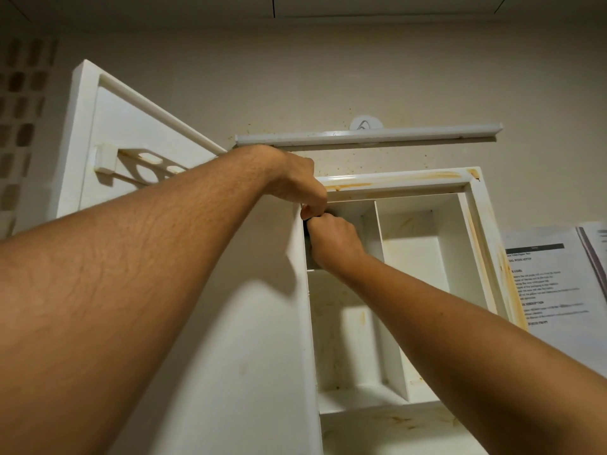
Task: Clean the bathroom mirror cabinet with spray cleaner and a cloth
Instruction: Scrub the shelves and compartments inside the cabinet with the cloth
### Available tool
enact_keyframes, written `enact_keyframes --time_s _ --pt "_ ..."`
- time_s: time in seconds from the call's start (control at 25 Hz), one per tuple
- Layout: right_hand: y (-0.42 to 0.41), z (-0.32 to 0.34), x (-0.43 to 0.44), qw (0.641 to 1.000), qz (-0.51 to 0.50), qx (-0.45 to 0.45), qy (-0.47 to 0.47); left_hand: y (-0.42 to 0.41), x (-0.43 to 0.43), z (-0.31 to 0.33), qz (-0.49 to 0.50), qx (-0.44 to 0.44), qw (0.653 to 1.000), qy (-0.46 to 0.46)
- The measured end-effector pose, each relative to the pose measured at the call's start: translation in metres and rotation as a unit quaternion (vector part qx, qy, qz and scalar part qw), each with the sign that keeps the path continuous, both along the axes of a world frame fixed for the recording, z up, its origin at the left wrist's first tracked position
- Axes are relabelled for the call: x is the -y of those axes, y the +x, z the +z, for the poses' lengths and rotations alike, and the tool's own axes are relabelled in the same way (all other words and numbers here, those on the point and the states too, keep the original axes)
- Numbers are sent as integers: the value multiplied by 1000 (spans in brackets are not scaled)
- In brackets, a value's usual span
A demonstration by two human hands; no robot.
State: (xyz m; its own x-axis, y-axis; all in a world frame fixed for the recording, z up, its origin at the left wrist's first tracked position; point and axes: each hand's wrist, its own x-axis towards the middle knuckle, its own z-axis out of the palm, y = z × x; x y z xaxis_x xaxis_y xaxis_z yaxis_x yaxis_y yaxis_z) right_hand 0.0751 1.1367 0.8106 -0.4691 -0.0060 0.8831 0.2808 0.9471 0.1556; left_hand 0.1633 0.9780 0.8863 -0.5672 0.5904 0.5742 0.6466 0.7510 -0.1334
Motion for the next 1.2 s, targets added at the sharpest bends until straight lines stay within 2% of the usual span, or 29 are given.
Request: enact_keyframes --time_s 0.24,0.4,0.48,0.6,0.68,0.76,0.84,0.92,0.96,1.08,1.2 --pt "0 -5 9 995 9 25 -100 -5 -1 0 -13 7 1000 -11" --pt "10 0 3 980 76 161 -94 -5 0 1 -11 5 1000 -3" --pt "21 8 -3 974 43 216 -46 -6 1 1 -8 2 1000 -4" --pt "33 11 -21 976 -71 198 51 -9 1 2 -12 6 1000 -3" --pt "33 8 -27 979 -105 169 54 -10 1 3 -17 1 1000 -5" --pt "30 9 -26 974 -120 191 25 -12 0 3 -17 -2 1000 -4" --pt "29 17 -20 971 -76 222 -44 -12 1 4 -18 -3 1000 -7" --pt "25 22 -14 963 58 221 -143 -13 1 6 -22 -8 1000 -7" --pt "23 21 -11 958 116 209 -160 -13 0 6 -22 -9 1000 -8" --pt "24 11 -8 946 167 232 -155 -14 0 5 -12 -13 1000 -11" --pt "27 11 -9 952 134 258 -95 -14 2 5 2 -11 1000 -18"
